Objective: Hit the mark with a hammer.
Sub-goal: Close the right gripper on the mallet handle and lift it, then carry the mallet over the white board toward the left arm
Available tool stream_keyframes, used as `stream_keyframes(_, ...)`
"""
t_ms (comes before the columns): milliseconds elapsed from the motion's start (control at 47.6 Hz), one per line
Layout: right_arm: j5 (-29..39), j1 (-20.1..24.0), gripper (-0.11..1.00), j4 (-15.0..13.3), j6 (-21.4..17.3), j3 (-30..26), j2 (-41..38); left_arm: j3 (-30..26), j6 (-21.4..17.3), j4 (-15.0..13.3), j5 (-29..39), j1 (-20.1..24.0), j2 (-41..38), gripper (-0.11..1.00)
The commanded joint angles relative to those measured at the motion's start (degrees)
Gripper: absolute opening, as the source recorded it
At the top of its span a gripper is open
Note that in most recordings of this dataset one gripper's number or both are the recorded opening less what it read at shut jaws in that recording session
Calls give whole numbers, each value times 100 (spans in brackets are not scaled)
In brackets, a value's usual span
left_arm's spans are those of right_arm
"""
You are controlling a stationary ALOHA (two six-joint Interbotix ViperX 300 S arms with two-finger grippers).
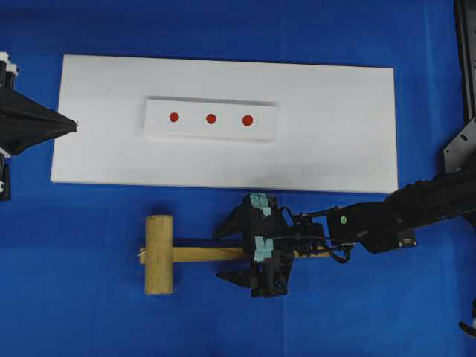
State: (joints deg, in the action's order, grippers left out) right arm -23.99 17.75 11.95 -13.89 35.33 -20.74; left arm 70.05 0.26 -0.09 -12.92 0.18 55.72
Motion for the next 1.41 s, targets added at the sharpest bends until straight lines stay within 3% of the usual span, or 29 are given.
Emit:
stream_keyframes(0, 53, 53, 70, -9, 26, -97, 70, -70, 9, -18, -9, -9, -26, 0)
stream_keyframes(147, 202, 53, 27, -18, 105, -114, 88, -79, 9, -18, 0, -9, -18, 0)
stream_keyframes(231, 237, 62, 10, -18, 123, -141, 141, -79, 9, -18, 0, -9, -9, 0)
stream_keyframes(567, 343, -18, 10, -18, 290, -62, 1081, -88, 18, -18, 132, 0, 97, 0)
stream_keyframes(882, 1266, -229, 10, -26, 562, -88, 2162, -97, 26, -18, 308, 0, 158, 0)
stream_keyframes(1029, 1336, -316, 10, -26, 686, -70, 2382, -97, 26, -18, 325, 0, 185, 0)
stream_keyframes(1218, 1371, -712, 10, -53, 791, -35, 2417, -97, 26, -18, 325, 0, 185, 0)
stream_keyframes(1386, 1354, -1380, 10, -202, 1099, 18, 2479, -97, 26, -18, 325, 0, 185, 0)
